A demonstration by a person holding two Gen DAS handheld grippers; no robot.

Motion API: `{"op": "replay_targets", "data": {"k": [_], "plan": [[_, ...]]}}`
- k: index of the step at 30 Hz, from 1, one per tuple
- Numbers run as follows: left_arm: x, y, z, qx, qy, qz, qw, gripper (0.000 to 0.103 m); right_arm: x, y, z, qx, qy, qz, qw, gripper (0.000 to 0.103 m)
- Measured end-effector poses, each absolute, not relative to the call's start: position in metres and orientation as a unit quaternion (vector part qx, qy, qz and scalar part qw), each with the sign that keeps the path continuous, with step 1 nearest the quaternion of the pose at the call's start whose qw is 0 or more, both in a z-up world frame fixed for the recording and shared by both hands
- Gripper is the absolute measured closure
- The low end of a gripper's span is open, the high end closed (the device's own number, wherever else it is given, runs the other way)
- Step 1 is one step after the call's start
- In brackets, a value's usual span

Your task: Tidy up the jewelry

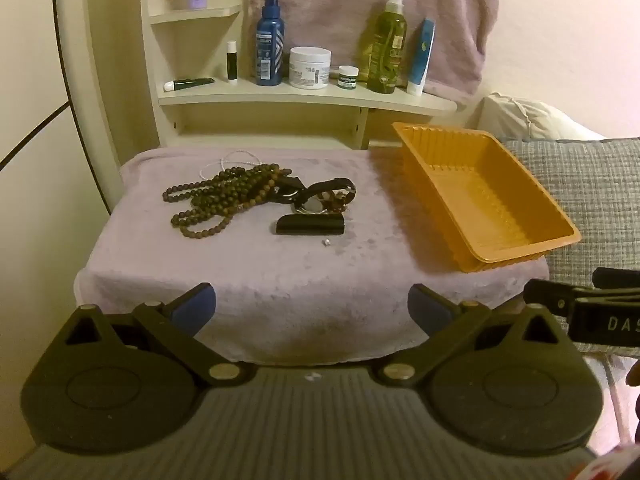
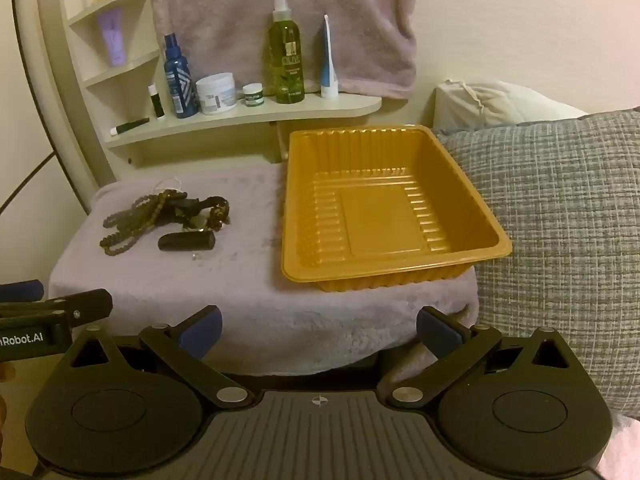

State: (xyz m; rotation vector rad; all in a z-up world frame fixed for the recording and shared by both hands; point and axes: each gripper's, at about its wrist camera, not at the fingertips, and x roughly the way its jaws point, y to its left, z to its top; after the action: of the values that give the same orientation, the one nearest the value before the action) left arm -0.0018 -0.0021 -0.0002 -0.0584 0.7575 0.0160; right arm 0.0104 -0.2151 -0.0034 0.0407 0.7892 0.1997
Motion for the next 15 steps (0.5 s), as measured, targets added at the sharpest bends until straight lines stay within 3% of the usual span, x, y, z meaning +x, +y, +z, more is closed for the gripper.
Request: {"op": "replay_targets", "data": {"k": [15], "plan": [[-0.0019,-0.0013,0.0007,-0.04,0.374,0.005,0.927,0.004,0.013,-0.2118,-0.0017,0.022,0.384,0.091,0.919,0.0]]}}
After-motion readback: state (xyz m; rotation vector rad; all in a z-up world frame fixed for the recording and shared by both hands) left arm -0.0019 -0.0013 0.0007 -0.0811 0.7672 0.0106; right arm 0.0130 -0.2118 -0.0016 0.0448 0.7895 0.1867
